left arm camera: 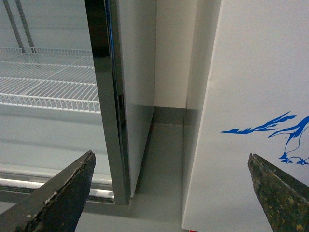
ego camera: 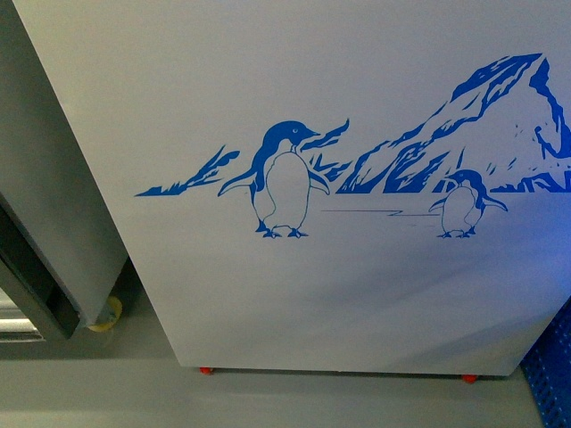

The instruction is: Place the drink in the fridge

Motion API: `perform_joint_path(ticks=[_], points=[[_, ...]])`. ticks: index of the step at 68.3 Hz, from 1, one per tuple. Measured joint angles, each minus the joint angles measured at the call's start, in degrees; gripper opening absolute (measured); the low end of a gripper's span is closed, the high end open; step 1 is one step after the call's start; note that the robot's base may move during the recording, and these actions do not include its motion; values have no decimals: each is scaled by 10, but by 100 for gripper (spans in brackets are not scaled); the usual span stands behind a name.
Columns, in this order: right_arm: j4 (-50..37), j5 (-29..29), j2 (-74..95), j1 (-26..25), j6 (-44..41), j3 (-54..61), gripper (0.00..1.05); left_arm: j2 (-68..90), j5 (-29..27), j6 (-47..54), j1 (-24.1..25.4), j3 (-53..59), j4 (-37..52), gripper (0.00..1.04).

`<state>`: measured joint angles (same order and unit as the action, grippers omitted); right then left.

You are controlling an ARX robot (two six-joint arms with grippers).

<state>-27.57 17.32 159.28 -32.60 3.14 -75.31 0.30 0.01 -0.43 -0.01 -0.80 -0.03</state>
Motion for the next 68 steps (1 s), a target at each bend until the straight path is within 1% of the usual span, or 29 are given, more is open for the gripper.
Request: perform_joint_path(ticks=[8, 19, 26, 37, 44, 48, 50, 58, 64, 68], points=[[-53, -25, -164, 35, -7, 96, 44, 0, 0, 0, 0, 0, 0, 97], [-77, -57, -362, 58, -16, 205, 44, 0, 0, 0, 0, 0, 0, 97], [-56, -78, -559, 63, -24, 325, 44, 0, 0, 0, 0, 0, 0, 97], [14, -90, -780, 63, -30, 430, 44, 0, 0, 0, 0, 0, 0, 97], [72, -103, -909, 73, -29, 460, 44, 0, 0, 0, 0, 0, 0, 97], [101, -117, -998, 91, -30, 473, 44, 0, 0, 0, 0, 0, 0, 97], [113, -134, -1042, 102, -27, 476, 44, 0, 0, 0, 0, 0, 0, 97], [122, -185, -1141, 135, -8, 482, 43, 0, 0, 0, 0, 0, 0, 97], [134, -197, -1202, 165, 9, 487, 43, 0, 0, 0, 0, 0, 0, 97], [141, -188, -1230, 181, 20, 492, 43, 0, 0, 0, 0, 0, 0, 97]])
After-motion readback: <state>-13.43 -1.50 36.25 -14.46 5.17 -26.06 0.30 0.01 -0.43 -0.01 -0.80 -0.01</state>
